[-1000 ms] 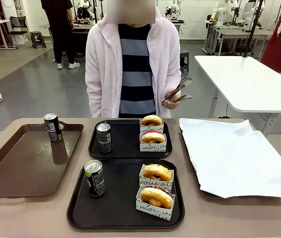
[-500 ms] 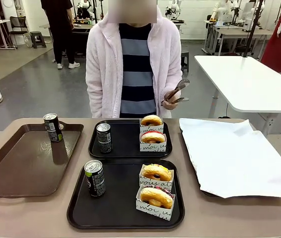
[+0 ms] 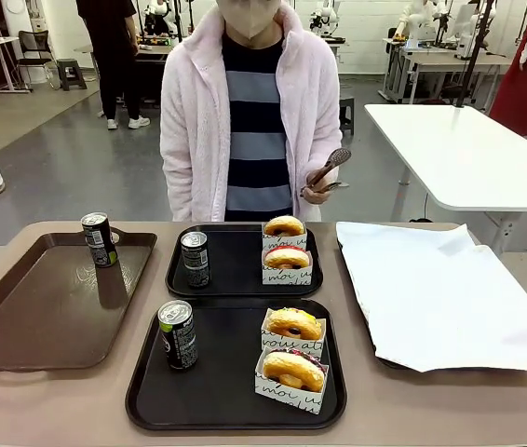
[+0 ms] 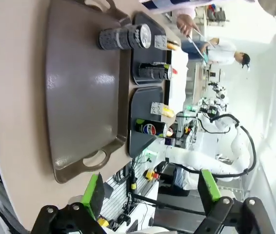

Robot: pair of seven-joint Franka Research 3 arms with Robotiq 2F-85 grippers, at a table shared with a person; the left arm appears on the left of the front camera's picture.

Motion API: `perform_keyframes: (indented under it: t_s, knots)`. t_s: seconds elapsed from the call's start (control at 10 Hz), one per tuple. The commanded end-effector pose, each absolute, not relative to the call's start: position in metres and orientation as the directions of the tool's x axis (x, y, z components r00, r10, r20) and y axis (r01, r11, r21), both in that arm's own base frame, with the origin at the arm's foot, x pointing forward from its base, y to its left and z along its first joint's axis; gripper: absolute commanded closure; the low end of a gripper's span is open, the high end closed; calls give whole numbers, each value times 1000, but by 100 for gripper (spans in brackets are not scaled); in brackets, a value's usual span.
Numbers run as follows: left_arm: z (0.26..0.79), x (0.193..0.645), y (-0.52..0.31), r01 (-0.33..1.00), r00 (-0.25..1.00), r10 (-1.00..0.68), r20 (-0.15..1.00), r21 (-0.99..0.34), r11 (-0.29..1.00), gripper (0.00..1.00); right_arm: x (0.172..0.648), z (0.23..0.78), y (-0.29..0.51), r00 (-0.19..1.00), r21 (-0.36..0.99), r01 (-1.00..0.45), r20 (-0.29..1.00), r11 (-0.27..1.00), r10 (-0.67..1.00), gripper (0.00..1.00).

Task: Set up donuts and drinks on trays.
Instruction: Pick up one Pepsi coke from the Handle tray and place it on the Flat Tray without a Pepsi coke.

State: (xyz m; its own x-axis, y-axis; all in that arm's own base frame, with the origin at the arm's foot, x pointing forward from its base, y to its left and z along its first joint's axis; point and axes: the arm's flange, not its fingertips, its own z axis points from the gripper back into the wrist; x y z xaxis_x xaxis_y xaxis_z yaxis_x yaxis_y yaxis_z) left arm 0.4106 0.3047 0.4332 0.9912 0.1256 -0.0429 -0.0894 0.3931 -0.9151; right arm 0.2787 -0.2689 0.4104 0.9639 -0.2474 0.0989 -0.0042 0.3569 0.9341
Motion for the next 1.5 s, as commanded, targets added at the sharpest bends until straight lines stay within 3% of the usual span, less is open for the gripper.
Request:
perform_keyframes:
  t_s: [0.0,1.4]
  knots:
    - [421,408,304,-74,987,158,-9,-909,410,0,277,411,-269,966,936,-4,95,353,-239,0]
    - [416,408,312,-119,984,171,-52,-906,406,0,277,411,-269,966,936,-4,95,353,-239,0]
